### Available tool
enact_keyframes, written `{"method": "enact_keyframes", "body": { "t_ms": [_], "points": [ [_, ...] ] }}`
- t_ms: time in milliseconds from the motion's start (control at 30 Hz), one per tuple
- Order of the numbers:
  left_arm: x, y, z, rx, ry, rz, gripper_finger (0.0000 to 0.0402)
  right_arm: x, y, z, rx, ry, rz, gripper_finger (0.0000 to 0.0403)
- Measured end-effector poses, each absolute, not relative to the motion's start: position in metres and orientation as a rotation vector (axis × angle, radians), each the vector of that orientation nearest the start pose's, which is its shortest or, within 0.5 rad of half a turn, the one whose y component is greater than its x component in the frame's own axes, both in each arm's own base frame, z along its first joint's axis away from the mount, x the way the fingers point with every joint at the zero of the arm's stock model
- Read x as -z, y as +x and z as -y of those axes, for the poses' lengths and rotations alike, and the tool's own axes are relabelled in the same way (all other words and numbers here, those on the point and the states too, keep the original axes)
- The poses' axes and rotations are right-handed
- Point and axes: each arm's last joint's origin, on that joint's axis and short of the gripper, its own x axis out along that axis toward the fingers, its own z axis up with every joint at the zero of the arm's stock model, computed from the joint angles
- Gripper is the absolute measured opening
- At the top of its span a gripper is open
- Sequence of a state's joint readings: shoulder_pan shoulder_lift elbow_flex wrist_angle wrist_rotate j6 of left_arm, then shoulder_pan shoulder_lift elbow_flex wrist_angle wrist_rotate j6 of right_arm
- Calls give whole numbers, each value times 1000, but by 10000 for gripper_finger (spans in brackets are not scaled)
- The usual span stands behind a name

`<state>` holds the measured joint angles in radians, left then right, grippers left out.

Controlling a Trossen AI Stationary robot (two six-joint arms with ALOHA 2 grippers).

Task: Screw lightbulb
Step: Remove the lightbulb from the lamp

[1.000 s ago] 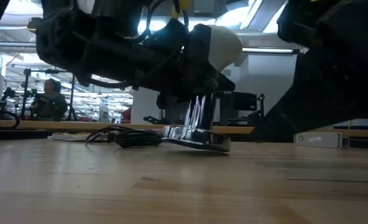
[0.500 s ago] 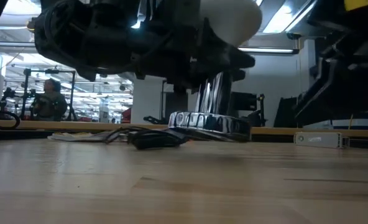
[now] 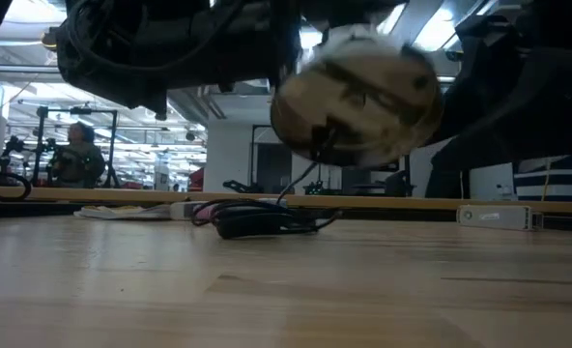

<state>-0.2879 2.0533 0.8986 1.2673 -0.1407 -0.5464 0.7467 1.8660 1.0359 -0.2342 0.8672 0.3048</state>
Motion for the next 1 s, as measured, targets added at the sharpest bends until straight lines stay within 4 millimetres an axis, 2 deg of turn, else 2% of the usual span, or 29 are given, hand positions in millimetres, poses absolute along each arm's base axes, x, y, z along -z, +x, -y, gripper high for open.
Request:
{"method": "enact_keyframes", "body": {
  "t_ms": [200,467,733,1000],
  "points": [
    [-149,377,108,204,-649,59,153,-141,271,-220,201,-585,-703,188],
    [-150,377,108,210,-729,59,153,-153,278,-225,211,-698,-666,188],
    [-159,377,105,235,-745,145,153,-154,279,-229,122,-678,-691,188],
    [-159,376,106,238,-747,152,153,-159,282,-233,206,-652,-595,188]
  ]
}}
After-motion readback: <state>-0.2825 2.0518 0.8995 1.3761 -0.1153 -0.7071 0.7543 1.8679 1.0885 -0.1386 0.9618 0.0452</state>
